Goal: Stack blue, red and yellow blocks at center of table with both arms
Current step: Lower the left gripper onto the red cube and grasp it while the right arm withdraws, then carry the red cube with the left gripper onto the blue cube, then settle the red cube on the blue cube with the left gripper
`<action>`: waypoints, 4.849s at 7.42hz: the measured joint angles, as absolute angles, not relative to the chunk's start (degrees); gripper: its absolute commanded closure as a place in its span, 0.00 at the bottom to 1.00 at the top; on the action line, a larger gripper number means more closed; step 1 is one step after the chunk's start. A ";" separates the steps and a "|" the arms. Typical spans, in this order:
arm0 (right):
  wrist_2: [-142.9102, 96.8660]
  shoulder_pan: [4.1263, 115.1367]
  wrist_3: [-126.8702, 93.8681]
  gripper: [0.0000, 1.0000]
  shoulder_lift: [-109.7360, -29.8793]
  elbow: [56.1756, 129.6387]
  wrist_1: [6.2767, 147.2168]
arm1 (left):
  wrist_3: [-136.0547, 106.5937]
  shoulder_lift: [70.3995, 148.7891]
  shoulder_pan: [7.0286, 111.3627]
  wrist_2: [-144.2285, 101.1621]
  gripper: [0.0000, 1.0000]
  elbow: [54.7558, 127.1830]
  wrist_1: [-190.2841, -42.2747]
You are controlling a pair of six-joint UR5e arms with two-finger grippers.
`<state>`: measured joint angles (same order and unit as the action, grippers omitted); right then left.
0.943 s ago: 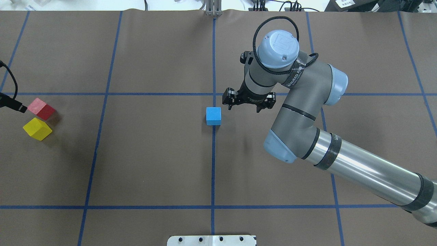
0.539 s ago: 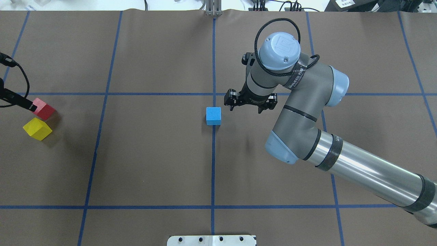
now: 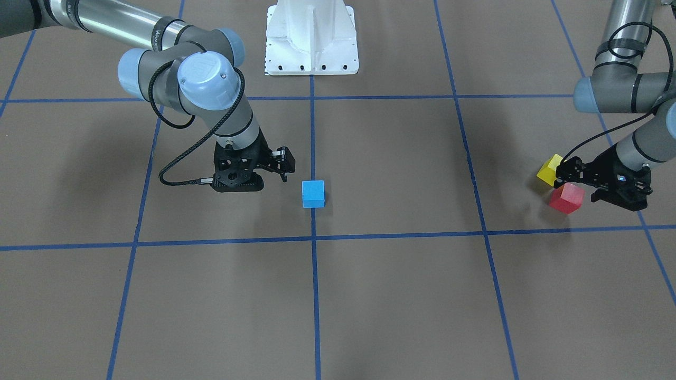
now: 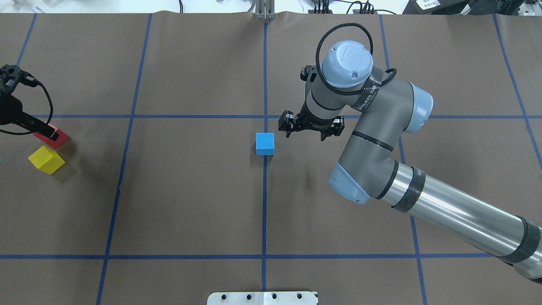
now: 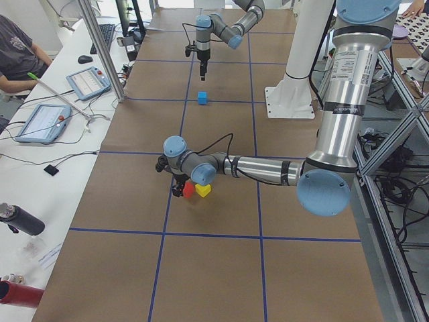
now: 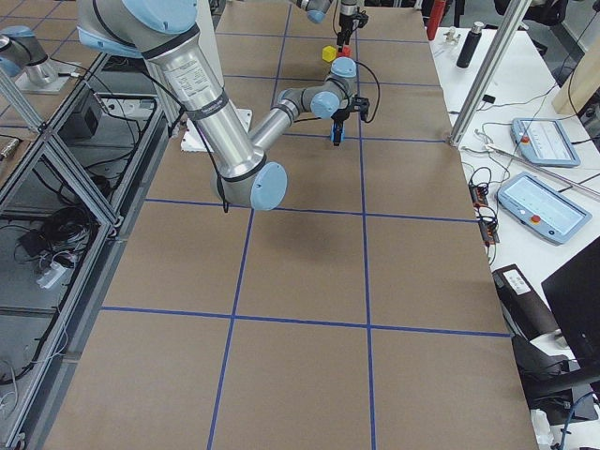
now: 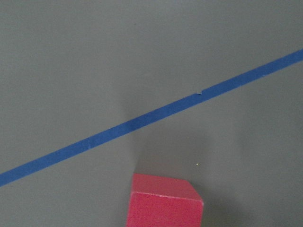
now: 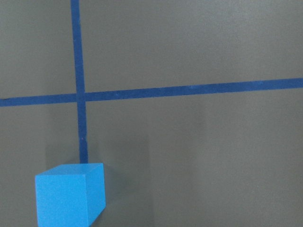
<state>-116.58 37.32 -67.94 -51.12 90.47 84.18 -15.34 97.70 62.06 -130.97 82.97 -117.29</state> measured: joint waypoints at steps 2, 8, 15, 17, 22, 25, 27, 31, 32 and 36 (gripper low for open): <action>-116.60 37.28 -67.94 0.00 -51.24 90.47 84.13 | -15.18 98.09 61.47 -129.99 0.07 82.58 -117.35; -116.87 37.28 -67.94 0.00 -51.65 90.54 84.11 | -15.10 100.02 60.04 -130.72 1.00 80.86 -116.23; -126.47 49.83 -51.51 0.00 -69.67 101.00 83.86 | -44.71 122.48 52.27 -132.98 1.00 93.98 -85.93; -129.94 57.42 -38.79 0.00 -76.67 100.76 83.98 | -57.73 130.35 44.10 -126.74 1.00 93.04 -85.52; -133.75 65.82 -25.64 0.00 -81.84 97.07 83.98 | -69.72 146.15 35.21 -115.89 1.00 78.23 -88.00; -133.77 65.91 -25.49 0.00 -81.91 97.02 83.92 | -69.94 146.56 34.31 -114.33 1.00 76.18 -90.29; -133.75 65.92 -25.49 0.00 -81.87 97.12 83.86 | -69.73 146.60 33.93 -112.87 1.00 76.06 -90.97; -133.63 65.84 -25.49 0.00 -81.77 97.18 83.85 | -69.47 146.49 32.94 -110.42 1.00 75.48 -92.71; -133.61 65.84 -25.49 0.00 -81.76 97.18 83.85 | -69.45 146.49 32.84 -110.35 1.00 75.45 -92.78; -133.59 65.83 -25.49 0.00 -81.67 97.20 83.85 | -69.36 146.57 32.85 -109.41 1.00 75.34 -92.81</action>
<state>-133.59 65.83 -25.49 -81.67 97.20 83.85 -69.36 146.57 32.85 -109.41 75.34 -92.81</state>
